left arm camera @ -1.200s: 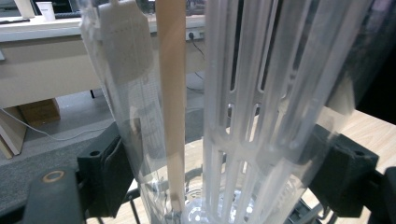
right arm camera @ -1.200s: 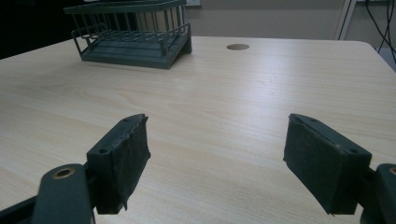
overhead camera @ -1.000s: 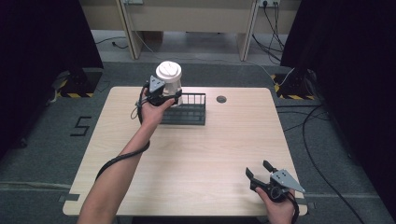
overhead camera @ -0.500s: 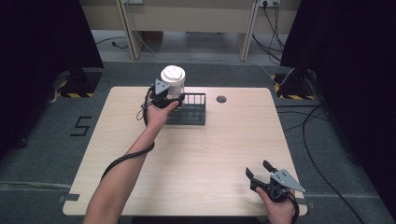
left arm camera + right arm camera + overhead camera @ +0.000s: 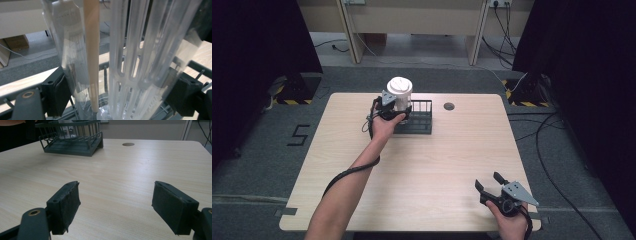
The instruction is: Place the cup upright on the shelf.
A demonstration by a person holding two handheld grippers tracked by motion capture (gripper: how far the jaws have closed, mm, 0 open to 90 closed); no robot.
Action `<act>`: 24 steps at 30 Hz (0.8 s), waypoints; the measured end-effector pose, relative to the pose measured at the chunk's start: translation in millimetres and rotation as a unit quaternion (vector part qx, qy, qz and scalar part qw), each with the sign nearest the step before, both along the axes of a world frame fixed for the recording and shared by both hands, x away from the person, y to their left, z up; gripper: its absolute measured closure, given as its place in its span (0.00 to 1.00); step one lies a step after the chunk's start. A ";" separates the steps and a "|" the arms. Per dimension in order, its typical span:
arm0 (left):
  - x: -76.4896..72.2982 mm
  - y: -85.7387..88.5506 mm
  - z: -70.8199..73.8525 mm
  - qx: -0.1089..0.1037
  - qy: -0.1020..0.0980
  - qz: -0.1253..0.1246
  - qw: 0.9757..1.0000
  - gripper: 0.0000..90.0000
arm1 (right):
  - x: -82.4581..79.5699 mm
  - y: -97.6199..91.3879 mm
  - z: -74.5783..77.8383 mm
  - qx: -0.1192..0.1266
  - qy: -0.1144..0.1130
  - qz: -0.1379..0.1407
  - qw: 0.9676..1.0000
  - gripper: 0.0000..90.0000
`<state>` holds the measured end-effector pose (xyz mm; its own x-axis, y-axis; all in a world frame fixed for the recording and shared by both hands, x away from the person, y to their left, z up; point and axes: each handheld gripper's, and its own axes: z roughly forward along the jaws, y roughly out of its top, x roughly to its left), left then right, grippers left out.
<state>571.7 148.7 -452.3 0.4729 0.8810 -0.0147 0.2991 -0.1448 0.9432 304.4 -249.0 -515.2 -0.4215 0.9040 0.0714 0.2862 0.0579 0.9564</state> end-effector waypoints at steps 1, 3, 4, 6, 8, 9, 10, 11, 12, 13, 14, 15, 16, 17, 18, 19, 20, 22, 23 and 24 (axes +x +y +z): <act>0.0 0.0 0.0 0.000 0.000 0.000 1.000 0.20 | 0.0 0.0 0.0 0.000 0.000 0.000 1.000 0.25; 0.6 -0.7 0.2 0.007 0.000 -0.003 1.000 0.19 | -0.1 -0.2 -0.1 0.000 -0.002 -0.001 1.000 0.25; 0.6 -0.7 0.2 0.007 0.000 -0.003 1.000 0.19 | -0.1 -0.2 -0.1 0.000 -0.002 -0.001 1.000 0.25; 0.7 -1.0 0.4 0.011 0.002 -0.004 1.000 0.19 | 0.1 -0.3 0.0 0.001 0.001 0.000 1.000 0.25; 0.5 -1.2 0.6 0.014 0.004 -0.003 1.000 0.19 | 0.2 -0.1 -0.1 0.000 0.000 0.000 1.000 0.25; 0.4 -1.1 0.6 0.014 0.004 -0.003 1.000 0.19 | 0.2 -0.1 -0.1 0.000 0.000 0.000 1.000 0.25; 0.4 -1.1 0.6 0.014 0.004 -0.003 1.000 0.19 | 0.2 -0.1 -0.1 0.000 0.000 0.000 1.000 0.25; 0.2 -0.9 0.7 0.012 0.006 -0.002 1.000 0.19 | 0.2 -0.2 -0.1 0.000 0.000 0.001 1.000 0.25; 0.0 -0.6 0.7 0.011 0.008 -0.001 1.000 0.19 | 0.0 -0.2 0.0 0.001 0.001 0.000 1.000 0.25; -0.1 -0.4 0.8 0.010 0.009 -0.001 1.000 0.19 | 0.0 -0.2 -0.1 0.001 0.000 0.000 1.000 0.25; -0.3 -0.1 0.9 0.008 0.011 -0.001 1.000 0.19 | 0.0 -0.2 -0.1 0.001 0.000 0.000 1.000 0.25; -0.6 0.4 1.0 0.009 0.012 -0.002 1.000 0.19 | 0.1 0.2 -0.1 0.001 0.001 0.001 1.000 0.25; -0.6 0.4 1.0 0.009 0.012 -0.002 1.000 0.19 | 0.0 0.3 -0.2 0.001 0.002 0.001 1.000 0.25; -1.3 0.9 0.7 0.009 0.011 -0.002 1.000 0.19 | 0.1 0.3 -0.1 0.001 0.002 0.001 1.000 0.25; -1.3 0.9 0.7 0.009 0.011 -0.002 1.000 0.19 | 0.1 0.3 -0.1 0.001 0.002 0.001 1.000 0.25; -1.7 1.2 0.3 0.010 0.009 -0.002 1.000 0.19 | 0.1 0.3 -0.1 0.000 0.002 0.001 1.000 0.25; -2.4 1.5 -0.1 0.012 0.006 -0.003 1.000 0.19 | 0.1 0.2 -0.1 0.001 0.002 0.001 1.000 0.24; -2.9 1.9 0.1 0.018 0.002 -0.002 1.000 0.17 | 0.0 0.3 -0.1 0.000 0.002 0.001 1.000 0.24; -3.5 2.1 0.4 0.019 0.001 -0.001 1.000 0.17 | 0.0 0.3 -0.1 0.000 0.002 0.001 1.000 0.24; -4.9 2.7 1.0 0.015 0.000 -0.001 1.000 0.16 | 0.0 0.2 0.0 -0.003 0.001 0.001 1.000 0.24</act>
